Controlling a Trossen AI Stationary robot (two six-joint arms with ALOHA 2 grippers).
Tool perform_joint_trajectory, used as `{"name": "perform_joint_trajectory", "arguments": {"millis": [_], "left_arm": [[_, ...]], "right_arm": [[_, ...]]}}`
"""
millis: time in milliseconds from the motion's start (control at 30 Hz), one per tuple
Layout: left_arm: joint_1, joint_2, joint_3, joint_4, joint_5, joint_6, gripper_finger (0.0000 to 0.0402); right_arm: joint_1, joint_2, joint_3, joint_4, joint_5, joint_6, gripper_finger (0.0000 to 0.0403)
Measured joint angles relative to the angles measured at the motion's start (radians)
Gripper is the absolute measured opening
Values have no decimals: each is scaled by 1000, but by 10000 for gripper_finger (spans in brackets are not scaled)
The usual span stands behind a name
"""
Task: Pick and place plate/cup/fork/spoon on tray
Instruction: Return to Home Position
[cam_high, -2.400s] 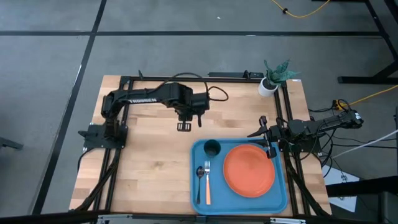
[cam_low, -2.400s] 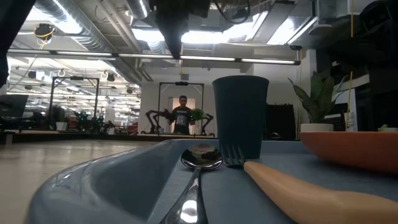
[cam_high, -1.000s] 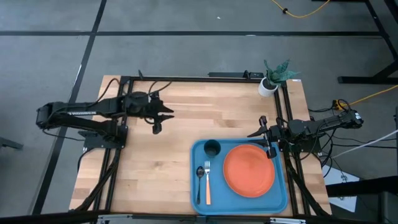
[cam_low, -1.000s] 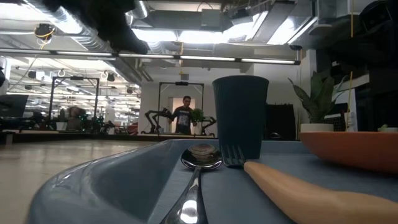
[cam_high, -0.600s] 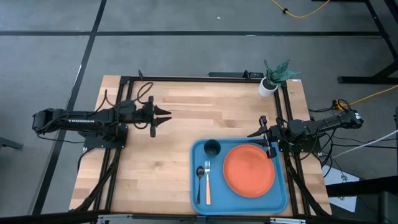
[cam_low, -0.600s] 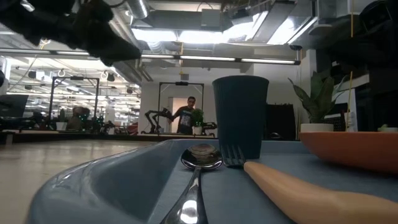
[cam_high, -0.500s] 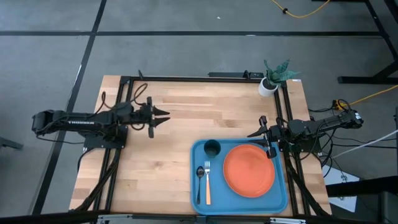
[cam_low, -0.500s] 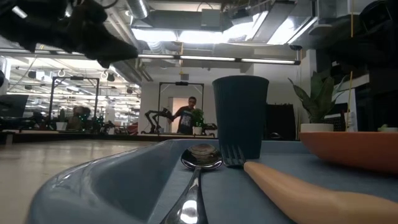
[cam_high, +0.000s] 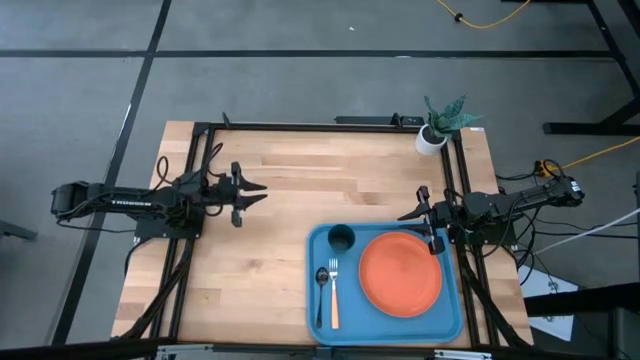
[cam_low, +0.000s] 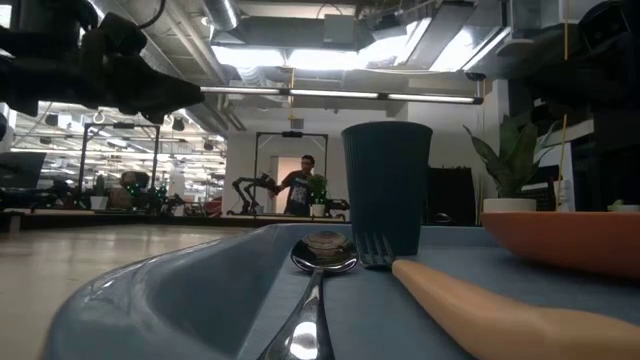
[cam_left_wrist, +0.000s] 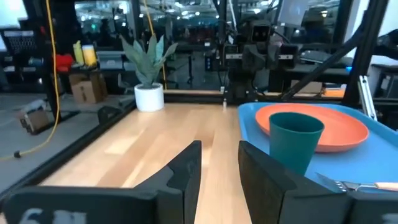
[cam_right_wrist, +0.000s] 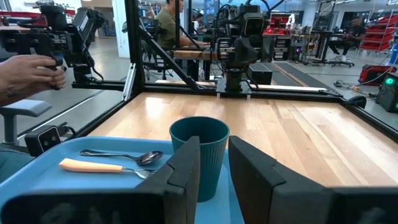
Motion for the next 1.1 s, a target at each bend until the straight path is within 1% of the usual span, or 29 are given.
{"name": "perform_joint_trajectory", "arguments": {"millis": [100, 267, 767, 833, 967, 1033, 1100], "left_arm": [[0, -1, 0, -5, 15, 43, 99], [0, 0, 0, -29, 29, 164, 99], [0, 0, 0, -36, 29, 168, 99], [0, -4, 0, -68, 29, 168, 99], [0, -60, 0, -171, 29, 168, 99], [0, -101, 0, -238, 29, 168, 99], [-1, -156, 0, -263, 30, 168, 99]], "right_arm": [[0, 0, 0, 0, 0, -1, 90], [0, 0, 0, 0, 0, -1, 90], [0, 0, 0, 0, 0, -1, 90], [0, 0, 0, 0, 0, 0, 90], [0, 0, 0, 0, 0, -1, 90], [0, 0, 0, 0, 0, -1, 90], [0, 0, 0, 0, 0, -1, 90]]}}
